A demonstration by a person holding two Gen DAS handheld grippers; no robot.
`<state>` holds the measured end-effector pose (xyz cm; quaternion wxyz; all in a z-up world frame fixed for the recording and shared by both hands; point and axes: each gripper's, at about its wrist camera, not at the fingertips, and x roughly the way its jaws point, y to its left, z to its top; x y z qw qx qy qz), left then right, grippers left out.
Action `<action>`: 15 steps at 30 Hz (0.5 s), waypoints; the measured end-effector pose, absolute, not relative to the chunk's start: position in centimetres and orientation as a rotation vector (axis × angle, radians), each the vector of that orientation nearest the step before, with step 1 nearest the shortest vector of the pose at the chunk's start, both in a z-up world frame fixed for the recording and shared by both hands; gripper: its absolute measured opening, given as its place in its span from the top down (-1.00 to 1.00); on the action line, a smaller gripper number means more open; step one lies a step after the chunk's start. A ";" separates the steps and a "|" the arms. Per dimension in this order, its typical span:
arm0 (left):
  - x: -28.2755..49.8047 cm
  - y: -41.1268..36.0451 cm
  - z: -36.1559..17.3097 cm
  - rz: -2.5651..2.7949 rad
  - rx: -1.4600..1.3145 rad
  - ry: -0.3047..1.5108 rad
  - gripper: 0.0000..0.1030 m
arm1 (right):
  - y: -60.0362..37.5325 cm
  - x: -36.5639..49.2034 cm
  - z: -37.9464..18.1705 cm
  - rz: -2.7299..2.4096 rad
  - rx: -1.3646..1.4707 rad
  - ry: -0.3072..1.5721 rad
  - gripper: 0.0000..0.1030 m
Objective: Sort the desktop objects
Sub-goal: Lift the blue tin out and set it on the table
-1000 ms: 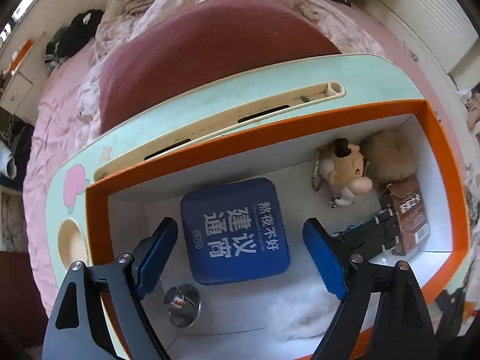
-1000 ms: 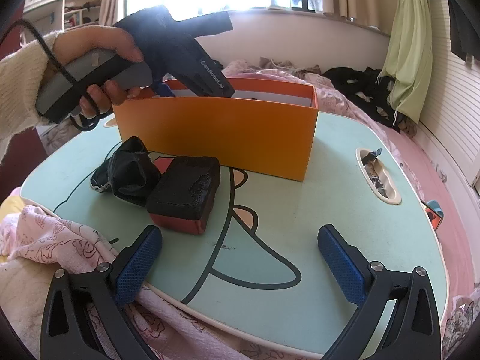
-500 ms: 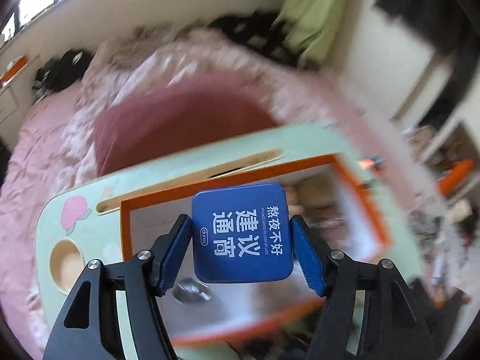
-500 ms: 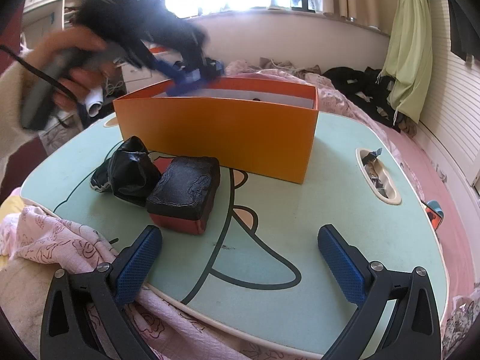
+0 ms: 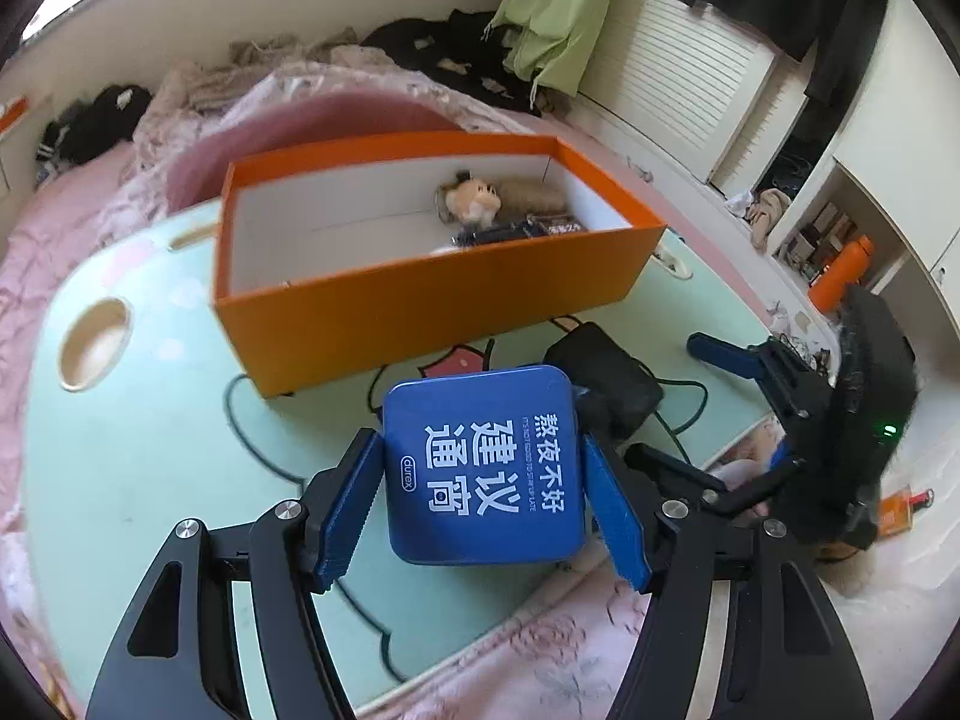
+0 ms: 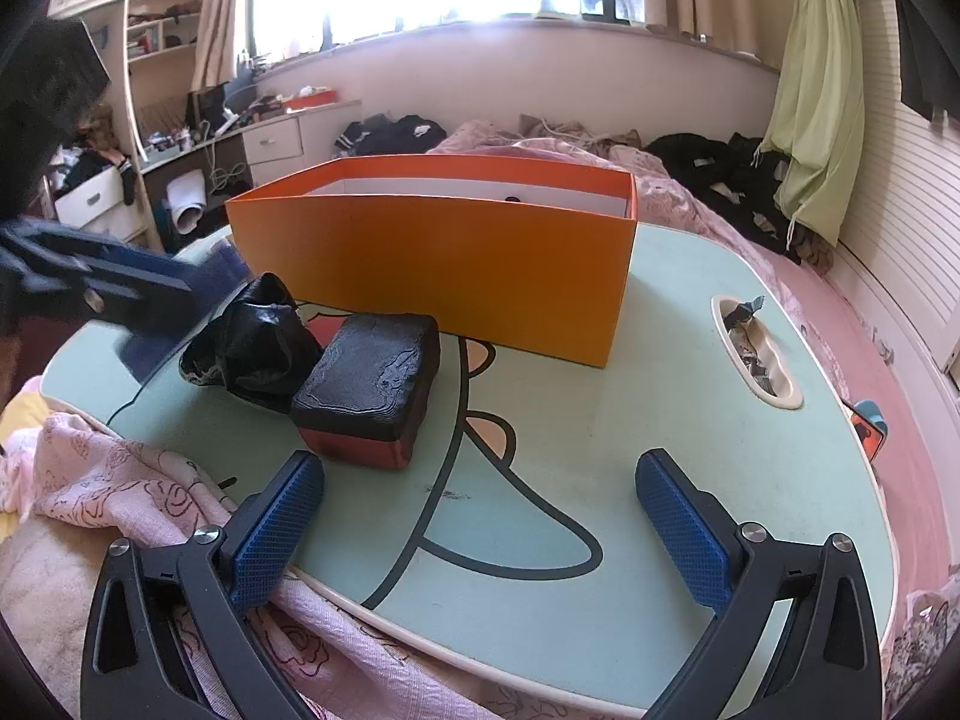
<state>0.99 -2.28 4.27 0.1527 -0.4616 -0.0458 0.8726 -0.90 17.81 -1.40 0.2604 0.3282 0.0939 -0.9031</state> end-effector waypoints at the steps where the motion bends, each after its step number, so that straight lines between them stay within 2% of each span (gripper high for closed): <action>1: 0.6 -2.3 4.1 2.509 -1.314 -0.133 -0.31 | 17.8 -0.9 -1.4 -2.446 0.889 0.253 -1.00; 4: 0.1 -2.3 4.1 2.560 -1.285 -0.169 -0.31 | 17.8 -0.9 -1.4 -2.446 0.888 0.253 -1.00; 10: 1.3 -3.6 4.0 2.662 -1.240 -0.117 -0.32 | 17.8 -0.9 -1.4 -2.446 0.888 0.252 -1.00; 13: 2.4 -4.8 3.4 2.677 -1.233 -0.110 -0.52 | 17.9 -0.9 -1.5 -2.447 0.888 0.252 -1.00; 15: 2.6 -5.2 2.2 2.659 -1.280 -0.117 -0.54 | 17.9 -0.9 -1.5 -2.447 0.888 0.253 -1.00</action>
